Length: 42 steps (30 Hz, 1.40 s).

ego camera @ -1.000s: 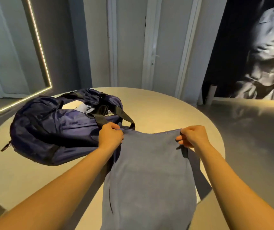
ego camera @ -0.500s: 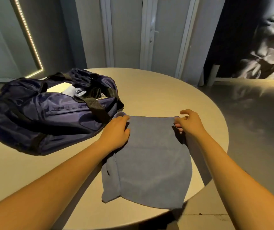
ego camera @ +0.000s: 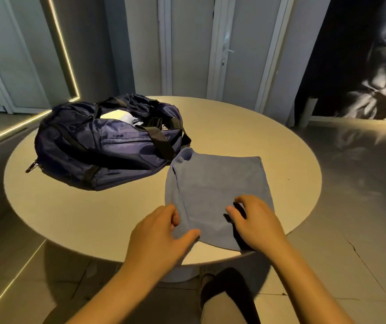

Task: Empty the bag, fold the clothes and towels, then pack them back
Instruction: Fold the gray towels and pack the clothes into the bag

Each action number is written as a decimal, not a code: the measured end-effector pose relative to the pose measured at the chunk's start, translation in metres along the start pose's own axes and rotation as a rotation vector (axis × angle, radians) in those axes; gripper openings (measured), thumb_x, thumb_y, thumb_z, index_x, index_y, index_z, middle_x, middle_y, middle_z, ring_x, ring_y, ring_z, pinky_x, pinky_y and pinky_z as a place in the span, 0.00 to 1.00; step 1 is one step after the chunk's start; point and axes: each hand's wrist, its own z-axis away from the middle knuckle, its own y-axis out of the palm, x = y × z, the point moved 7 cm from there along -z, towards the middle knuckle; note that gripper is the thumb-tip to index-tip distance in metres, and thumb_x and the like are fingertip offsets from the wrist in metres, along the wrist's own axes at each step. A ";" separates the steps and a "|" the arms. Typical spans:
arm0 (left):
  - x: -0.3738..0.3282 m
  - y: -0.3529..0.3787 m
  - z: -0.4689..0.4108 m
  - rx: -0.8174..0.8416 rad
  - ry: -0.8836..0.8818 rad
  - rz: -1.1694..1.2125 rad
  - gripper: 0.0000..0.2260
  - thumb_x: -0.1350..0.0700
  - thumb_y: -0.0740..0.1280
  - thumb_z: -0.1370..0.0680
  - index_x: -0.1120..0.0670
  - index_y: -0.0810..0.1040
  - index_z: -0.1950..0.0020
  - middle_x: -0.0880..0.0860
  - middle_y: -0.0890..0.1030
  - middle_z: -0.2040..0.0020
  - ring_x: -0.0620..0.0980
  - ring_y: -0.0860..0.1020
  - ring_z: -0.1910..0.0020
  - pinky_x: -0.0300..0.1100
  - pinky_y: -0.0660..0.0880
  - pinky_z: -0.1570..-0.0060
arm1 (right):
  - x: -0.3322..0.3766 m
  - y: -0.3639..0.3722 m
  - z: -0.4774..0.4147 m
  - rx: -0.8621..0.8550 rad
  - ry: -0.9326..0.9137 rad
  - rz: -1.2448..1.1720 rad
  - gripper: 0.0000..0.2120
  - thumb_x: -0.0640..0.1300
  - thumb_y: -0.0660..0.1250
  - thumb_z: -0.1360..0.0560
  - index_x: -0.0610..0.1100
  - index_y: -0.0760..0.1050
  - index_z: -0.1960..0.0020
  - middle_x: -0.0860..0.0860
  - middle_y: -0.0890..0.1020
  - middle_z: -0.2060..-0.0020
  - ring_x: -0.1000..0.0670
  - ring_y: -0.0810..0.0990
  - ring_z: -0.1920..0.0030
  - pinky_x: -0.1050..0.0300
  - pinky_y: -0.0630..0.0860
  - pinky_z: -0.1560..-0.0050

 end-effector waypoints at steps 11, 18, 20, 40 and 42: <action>0.009 0.007 0.007 -0.249 0.116 -0.179 0.03 0.54 0.66 0.29 0.52 0.75 0.61 0.48 0.74 0.63 0.50 0.69 0.63 0.43 0.64 0.65 | -0.002 0.020 0.019 0.062 -0.114 0.215 0.37 0.69 0.43 0.22 0.47 0.67 0.25 0.48 0.70 0.27 0.45 0.68 0.28 0.49 0.65 0.30; 0.040 -0.022 0.013 -0.255 -0.182 0.306 0.07 0.61 0.70 0.24 0.52 0.82 0.60 0.48 0.81 0.62 0.47 0.77 0.62 0.43 0.74 0.63 | -0.004 0.013 0.022 0.130 -0.160 0.225 0.44 0.75 0.39 0.24 0.47 0.62 0.21 0.49 0.64 0.21 0.47 0.61 0.22 0.52 0.57 0.25; 0.048 -0.024 0.013 -0.212 -0.274 0.465 0.09 0.66 0.69 0.24 0.52 0.82 0.57 0.51 0.82 0.62 0.47 0.79 0.63 0.43 0.78 0.59 | -0.006 0.012 0.022 0.132 -0.170 0.205 0.52 0.78 0.31 0.29 0.47 0.63 0.21 0.49 0.64 0.22 0.47 0.61 0.22 0.52 0.58 0.25; -0.038 0.049 0.004 0.371 0.375 -0.260 0.37 0.27 0.60 0.24 0.40 0.59 0.19 0.49 0.55 0.17 0.50 0.53 0.19 0.52 0.55 0.21 | -0.089 -0.042 0.081 -0.324 0.364 -0.598 0.07 0.44 0.65 0.19 0.45 0.78 0.55 0.46 0.83 0.63 0.44 0.83 0.60 0.41 0.83 0.56; -0.032 0.074 0.008 0.472 0.410 -0.435 0.41 0.22 0.51 0.25 0.38 0.43 0.17 0.50 0.41 0.16 0.52 0.40 0.17 0.54 0.42 0.20 | -0.091 -0.021 0.096 -0.143 0.519 -0.815 0.11 0.47 0.66 0.18 0.38 0.79 0.50 0.42 0.85 0.62 0.43 0.85 0.61 0.46 0.85 0.57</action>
